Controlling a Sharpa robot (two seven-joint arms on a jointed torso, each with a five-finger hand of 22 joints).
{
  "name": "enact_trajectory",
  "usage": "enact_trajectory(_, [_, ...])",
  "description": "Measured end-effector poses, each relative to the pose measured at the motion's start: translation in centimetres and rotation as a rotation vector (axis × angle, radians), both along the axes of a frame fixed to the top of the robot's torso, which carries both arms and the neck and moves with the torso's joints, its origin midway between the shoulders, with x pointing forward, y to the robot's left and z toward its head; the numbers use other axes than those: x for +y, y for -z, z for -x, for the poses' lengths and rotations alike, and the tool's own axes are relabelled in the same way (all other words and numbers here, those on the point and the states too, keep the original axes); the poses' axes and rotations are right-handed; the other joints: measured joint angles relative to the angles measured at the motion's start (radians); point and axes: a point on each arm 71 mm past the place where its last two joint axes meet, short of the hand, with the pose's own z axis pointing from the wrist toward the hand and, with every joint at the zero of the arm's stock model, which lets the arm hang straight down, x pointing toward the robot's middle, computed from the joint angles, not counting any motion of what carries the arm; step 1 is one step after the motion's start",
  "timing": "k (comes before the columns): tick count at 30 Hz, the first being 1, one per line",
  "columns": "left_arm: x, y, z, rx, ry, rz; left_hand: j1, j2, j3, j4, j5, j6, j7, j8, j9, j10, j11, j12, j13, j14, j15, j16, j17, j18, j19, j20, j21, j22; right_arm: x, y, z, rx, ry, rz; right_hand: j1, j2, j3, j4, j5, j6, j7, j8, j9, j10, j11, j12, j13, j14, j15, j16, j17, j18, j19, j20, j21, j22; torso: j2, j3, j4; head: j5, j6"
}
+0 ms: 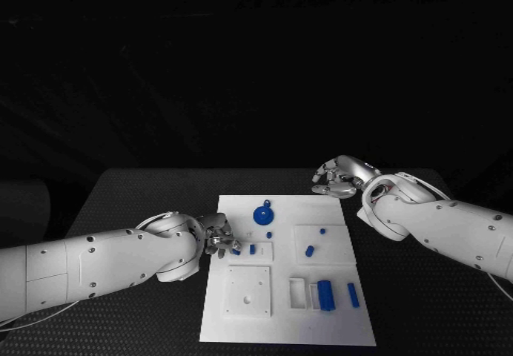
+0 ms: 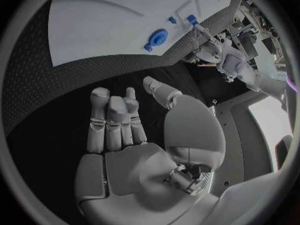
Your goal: Assemble the parts on the task board
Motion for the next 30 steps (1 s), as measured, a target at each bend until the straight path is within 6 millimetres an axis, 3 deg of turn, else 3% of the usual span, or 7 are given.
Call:
enact_trajectory(7, [0.00, -0.06, 0.31, -0.025, -0.011, 0.020, 0.000, 0.000, 0.000, 0.000, 0.002, 0.001, -0.001, 0.000, 0.000, -0.003, 0.003, 0.004, 0.001, 0.000, 0.000, 0.000, 0.001, 0.000, 0.000, 0.000, 0.002, 0.000, -0.03, 0.00, 0.00, 0.000, 0.001, 0.000, 0.000, 0.000, -0.003, 0.003, 0.000, 0.000, 0.000, 0.000, 0.000, 0.000, 0.000, 0.000, 0.000, 0.000, 0.000, 0.000, 0.000, 0.000, 0.000, 0.000, 0.000, 0.000, 0.000, -0.0003, 0.0002, 0.000, 0.000])
enact_trajectory(12, [0.03, -0.11, 0.31, -0.037, -0.017, 0.028, 0.000, 0.000, 0.000, 0.000, 0.002, 0.001, -0.001, 0.002, 0.000, -0.003, 0.003, 0.004, 0.002, 0.000, 0.000, 0.000, 0.002, 0.010, 0.000, 0.000, 0.004, -0.001, -0.08, 0.00, -0.01, 0.000, 0.001, 0.000, 0.000, 0.000, -0.003, 0.003, 0.000, 0.000, 0.000, 0.000, 0.000, 0.000, 0.000, 0.000, 0.000, 0.000, 0.000, 0.000, 0.000, 0.000, 0.000, 0.000, 0.000, 0.000, 0.000, -0.0004, 0.0001, 0.000, -0.001])
enact_trajectory(30, [0.08, 0.11, 0.16, -0.052, -0.018, 0.022, 0.000, 0.000, 0.002, 0.002, 0.002, 0.001, -0.002, 0.006, 0.000, -0.003, 0.003, 0.004, 0.003, 0.001, 0.001, 0.000, 0.002, 0.010, 0.000, 0.000, 0.004, -0.002, -0.03, 0.02, -0.03, 0.001, 0.001, 0.000, 0.000, 0.000, -0.003, 0.003, 0.000, 0.000, 0.002, 0.000, 0.000, -0.002, -0.002, 0.000, -0.001, 0.000, 0.000, 0.000, 0.000, 0.000, 0.000, 0.000, 0.000, 0.000, 0.000, 0.0001, -0.0001, 0.002, -0.005])
